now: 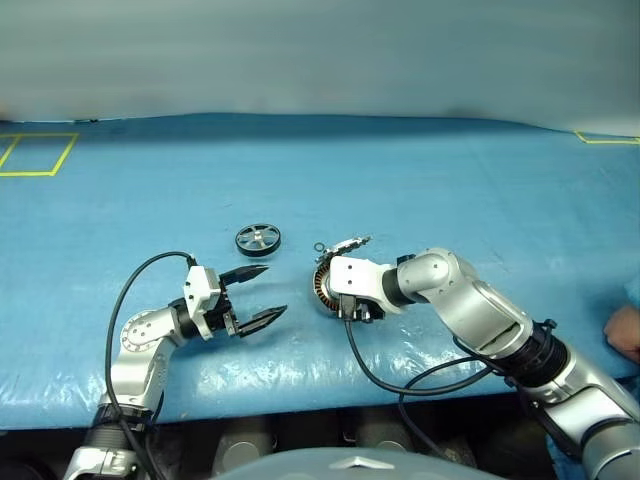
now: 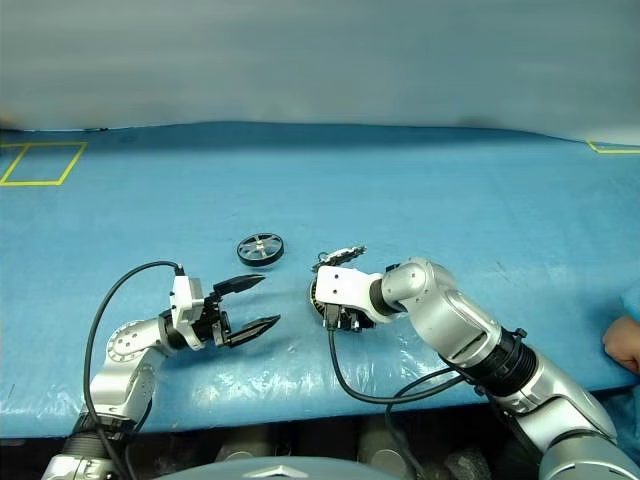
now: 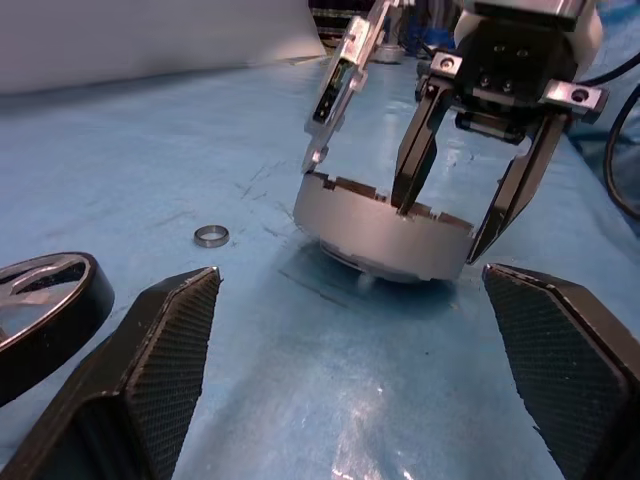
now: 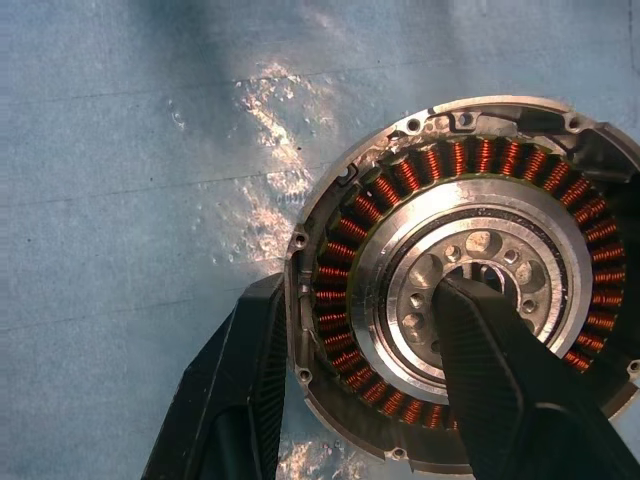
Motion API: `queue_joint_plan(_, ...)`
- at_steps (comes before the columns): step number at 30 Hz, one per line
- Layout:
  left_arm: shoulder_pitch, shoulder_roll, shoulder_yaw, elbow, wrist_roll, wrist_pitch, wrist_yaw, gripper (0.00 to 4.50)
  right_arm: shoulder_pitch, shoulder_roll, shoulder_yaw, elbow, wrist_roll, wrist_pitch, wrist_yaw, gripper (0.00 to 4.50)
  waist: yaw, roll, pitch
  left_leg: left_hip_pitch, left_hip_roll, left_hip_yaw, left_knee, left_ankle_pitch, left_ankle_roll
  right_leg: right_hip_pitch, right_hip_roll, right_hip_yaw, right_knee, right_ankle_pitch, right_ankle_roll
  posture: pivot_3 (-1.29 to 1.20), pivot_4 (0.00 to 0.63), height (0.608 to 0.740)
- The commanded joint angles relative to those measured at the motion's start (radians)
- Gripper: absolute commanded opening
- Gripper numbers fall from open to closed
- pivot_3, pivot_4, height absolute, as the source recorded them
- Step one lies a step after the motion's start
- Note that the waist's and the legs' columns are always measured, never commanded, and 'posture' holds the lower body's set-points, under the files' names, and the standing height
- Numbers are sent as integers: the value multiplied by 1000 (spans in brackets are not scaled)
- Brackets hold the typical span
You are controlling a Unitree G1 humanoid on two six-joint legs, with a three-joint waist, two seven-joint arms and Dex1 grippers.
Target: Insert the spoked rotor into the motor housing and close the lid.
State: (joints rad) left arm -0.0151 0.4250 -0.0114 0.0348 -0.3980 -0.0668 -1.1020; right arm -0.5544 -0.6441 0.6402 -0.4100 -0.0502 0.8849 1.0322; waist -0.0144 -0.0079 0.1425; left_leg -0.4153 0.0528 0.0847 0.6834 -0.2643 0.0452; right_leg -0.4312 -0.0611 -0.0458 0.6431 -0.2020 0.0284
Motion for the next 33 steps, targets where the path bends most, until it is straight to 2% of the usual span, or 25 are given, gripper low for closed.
queue_joint_plan(1,10,10,-3,-71,-20,40,22,4500,-10,28,26,-36,20,7,4,1969,0,0,0,0,0,0,0,0,0,0,0,0,0,0,0,0,150,740)
queue_joint_plan(9,18,2,-20,-46,-2,44,26,4500,-19,42,59,16,-9,-1,-20,1969,-1,0,0,2,0,0,0,0,0,1,0,0,0,-1,1,0,150,740)
queue_joint_plan(14,31,-12,-39,-45,9,35,36,4500,-27,79,29,18,14,41,-38,3457,1,0,0,2,0,0,0,1,-1,0,0,0,1,-2,2,0,150,740)
queue_joint_plan(19,51,-22,-56,-76,17,42,58,4500,-44,96,-27,-42,64,101,-47,3457,3,0,0,0,0,0,0,0,-1,0,-1,0,0,1,-2,0,150,740)
queue_joint_plan(23,71,-25,-71,-101,21,51,71,4500,-22,62,-79,-133,118,131,-45,3457,3,0,0,-1,0,0,-1,0,0,-1,-1,0,0,1,-2,0,150,740)
queue_joint_plan(28,69,-25,-66,-32,21,11,53,4500,91,38,-241,-223,251,110,-43,3457,5,0,1,-1,0,-2,-1,0,-1,-1,-1,-2,-1,-2,0,0,150,740)
queue_joint_plan(33,54,-23,-28,105,18,-82,19,4500,299,83,-514,-179,332,12,-144,3457,7,-1,1,-1,-1,-2,-1,0,-1,0,-1,-3,-1,-3,2,0,150,740)
